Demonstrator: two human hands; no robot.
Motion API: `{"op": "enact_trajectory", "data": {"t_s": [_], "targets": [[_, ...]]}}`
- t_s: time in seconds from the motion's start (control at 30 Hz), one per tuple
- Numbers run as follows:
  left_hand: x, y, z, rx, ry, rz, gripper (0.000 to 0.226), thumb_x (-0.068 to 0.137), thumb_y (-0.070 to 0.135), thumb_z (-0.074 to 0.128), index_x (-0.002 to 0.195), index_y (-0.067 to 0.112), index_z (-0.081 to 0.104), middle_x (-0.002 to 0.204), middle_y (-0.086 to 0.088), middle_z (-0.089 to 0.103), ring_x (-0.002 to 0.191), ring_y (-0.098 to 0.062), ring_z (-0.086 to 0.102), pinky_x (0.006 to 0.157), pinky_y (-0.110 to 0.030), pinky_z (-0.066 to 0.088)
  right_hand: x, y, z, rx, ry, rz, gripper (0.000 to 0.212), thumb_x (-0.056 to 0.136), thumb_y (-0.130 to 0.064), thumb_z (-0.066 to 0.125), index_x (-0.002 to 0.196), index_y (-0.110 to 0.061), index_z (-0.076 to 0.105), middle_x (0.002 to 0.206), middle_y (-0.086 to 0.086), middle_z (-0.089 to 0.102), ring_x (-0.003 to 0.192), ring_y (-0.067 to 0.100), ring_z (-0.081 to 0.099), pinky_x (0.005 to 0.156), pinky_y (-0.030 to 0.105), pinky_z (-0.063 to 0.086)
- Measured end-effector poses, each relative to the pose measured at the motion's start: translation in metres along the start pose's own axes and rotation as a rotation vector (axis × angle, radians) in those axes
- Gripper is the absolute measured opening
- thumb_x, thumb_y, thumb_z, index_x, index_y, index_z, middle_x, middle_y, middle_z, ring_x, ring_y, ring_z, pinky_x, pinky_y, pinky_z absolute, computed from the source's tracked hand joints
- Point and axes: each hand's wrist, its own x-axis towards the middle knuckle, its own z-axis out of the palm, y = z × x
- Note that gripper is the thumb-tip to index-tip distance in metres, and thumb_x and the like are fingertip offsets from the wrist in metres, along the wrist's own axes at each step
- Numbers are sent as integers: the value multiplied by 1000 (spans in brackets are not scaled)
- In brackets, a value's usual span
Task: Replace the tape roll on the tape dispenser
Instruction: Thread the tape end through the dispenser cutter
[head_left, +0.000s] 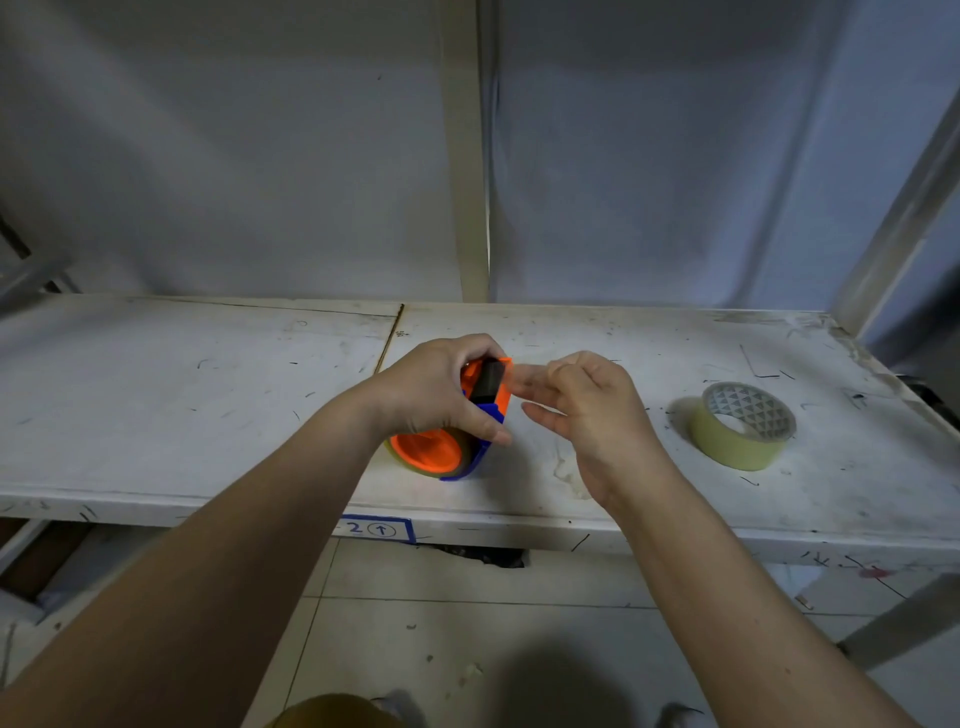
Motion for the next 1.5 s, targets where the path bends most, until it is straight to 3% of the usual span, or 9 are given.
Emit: {"op": "enact_trajectory", "data": {"t_s": [0.13, 0.3, 0.5, 0.73, 0.9, 1.03, 1.27, 1.4, 1.5], "targets": [[-1, 1, -2, 2, -12, 5, 65, 56, 38, 89, 110, 35, 53, 102, 9, 59, 92, -10, 56, 76, -28, 49, -3, -3, -4, -18, 17, -19, 18, 91, -3, 40, 77, -9, 50, 92, 8, 74, 91, 18, 69, 84, 31, 53], [-3, -1, -7, -56, -20, -52, 67, 58, 36, 89, 114, 33, 53, 105, 9, 57, 92, -9, 55, 76, -31, 51, 3, -9, -22, -188, 68, -77, 15, 90, -7, 48, 78, -11, 56, 78, -10, 72, 71, 8, 57, 65, 25, 42], [-6, -5, -12, -179, -48, -88, 66, 56, 29, 91, 111, 31, 56, 110, -3, 62, 99, -23, 61, 80, -40, 56, 10, -8, -22, -301, -19, -5, 22, 94, -7, 49, 75, -13, 57, 90, 5, 72, 41, 3, 49, 44, 18, 41], [-5, -9, -15, -264, -45, -94, 73, 40, 40, 88, 106, 30, 60, 110, -11, 66, 102, -32, 64, 83, -47, 56, 10, -1, -11, 375, 26, 210, 17, 90, 10, 49, 78, 6, 60, 81, 20, 68, 67, 18, 73, 63, 18, 58], [-3, -15, -15, -275, 10, -114, 72, 42, 44, 89, 106, 37, 57, 111, -2, 64, 104, -27, 63, 87, -49, 56, 7, -2, -7, 333, 66, 231, 11, 91, 4, 50, 87, 7, 60, 81, 19, 68, 69, 21, 73, 63, 20, 59], [-1, -15, -13, -264, 11, -109, 70, 48, 38, 92, 107, 38, 54, 112, 0, 62, 104, -25, 61, 87, -46, 57, 6, -11, -10, 257, 46, 277, 18, 84, -17, 68, 79, 0, 64, 69, 12, 67, 68, 23, 73, 65, 22, 60], [-3, -10, -10, -240, 6, -81, 67, 59, 27, 89, 115, 32, 53, 112, -1, 60, 102, -23, 60, 82, -39, 56, 11, -18, -14, 214, 88, 334, 5, 82, 0, 67, 80, -1, 63, 48, 4, 65, 45, 10, 65, 40, 13, 50], [-2, -11, -9, -251, -10, -80, 66, 60, 27, 88, 115, 34, 51, 112, 2, 59, 102, -21, 58, 81, -39, 56, 13, -8, -15, 186, 59, 421, 8, 83, -3, 68, 76, -4, 63, 60, 8, 68, 34, 2, 51, 33, 9, 41], [-1, -13, -10, -272, -23, -83, 70, 54, 33, 91, 113, 35, 53, 113, -1, 60, 103, -24, 60, 84, -42, 56, 14, -3, -14, 376, 55, 428, 3, 83, 3, 64, 81, 2, 63, 77, 16, 68, 48, 9, 67, 45, 13, 53]]}}
